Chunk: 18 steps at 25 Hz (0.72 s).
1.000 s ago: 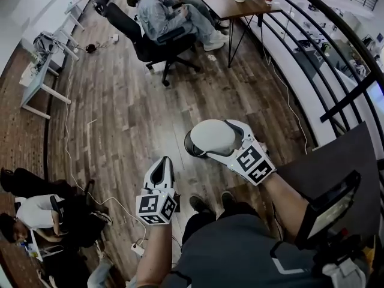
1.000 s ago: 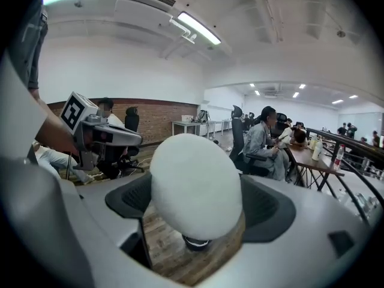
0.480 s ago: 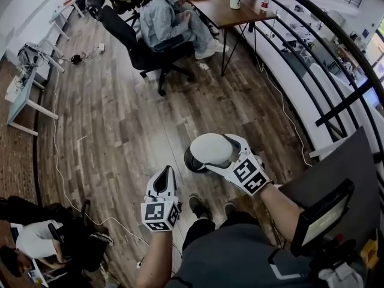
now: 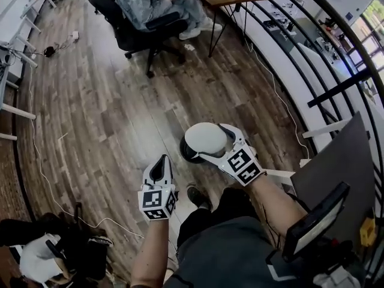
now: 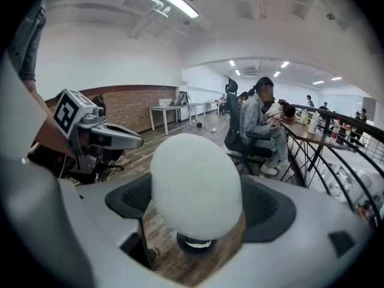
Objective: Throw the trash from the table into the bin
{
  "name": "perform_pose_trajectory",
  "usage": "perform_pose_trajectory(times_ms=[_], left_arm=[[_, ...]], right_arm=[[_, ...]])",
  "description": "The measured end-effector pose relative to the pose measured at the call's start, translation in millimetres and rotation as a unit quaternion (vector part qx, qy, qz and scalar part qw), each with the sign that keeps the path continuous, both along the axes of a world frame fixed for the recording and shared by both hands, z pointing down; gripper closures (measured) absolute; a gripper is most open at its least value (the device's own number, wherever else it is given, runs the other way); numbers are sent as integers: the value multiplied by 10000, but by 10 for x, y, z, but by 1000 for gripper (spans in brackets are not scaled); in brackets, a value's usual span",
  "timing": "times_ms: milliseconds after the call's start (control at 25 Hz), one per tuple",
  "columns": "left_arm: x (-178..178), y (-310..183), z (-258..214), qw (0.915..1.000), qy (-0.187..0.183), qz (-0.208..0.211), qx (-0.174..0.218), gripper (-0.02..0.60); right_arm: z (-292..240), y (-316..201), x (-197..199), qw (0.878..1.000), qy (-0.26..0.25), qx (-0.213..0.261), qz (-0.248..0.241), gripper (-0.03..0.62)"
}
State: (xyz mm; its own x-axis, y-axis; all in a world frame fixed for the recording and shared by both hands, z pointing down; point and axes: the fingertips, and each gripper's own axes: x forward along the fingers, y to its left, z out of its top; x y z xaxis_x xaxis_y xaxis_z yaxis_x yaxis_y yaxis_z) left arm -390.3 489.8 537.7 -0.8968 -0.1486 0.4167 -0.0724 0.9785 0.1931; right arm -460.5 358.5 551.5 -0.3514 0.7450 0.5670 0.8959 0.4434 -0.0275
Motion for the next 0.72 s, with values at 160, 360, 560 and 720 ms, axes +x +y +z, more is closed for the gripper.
perform_pose_trajectory(times_ms=[160,360,560,720], left_arm=[[-69,85,338,9991,311,-81,285,571],[-166,191,926,9956,765,-275,463,571],[-324,236,1606,9922,1130,-340,410,571],[-387,264,2089,9864,1360,-640,662,571]], right_arm=[[394,149,-57,9997,195,120,-27,123],[1068,289,-198,9980,538,323,-115,123],[1774,301,-389,9948,858,530,-135,123],[2396,291,-375,9906,1121,752,-239,123]])
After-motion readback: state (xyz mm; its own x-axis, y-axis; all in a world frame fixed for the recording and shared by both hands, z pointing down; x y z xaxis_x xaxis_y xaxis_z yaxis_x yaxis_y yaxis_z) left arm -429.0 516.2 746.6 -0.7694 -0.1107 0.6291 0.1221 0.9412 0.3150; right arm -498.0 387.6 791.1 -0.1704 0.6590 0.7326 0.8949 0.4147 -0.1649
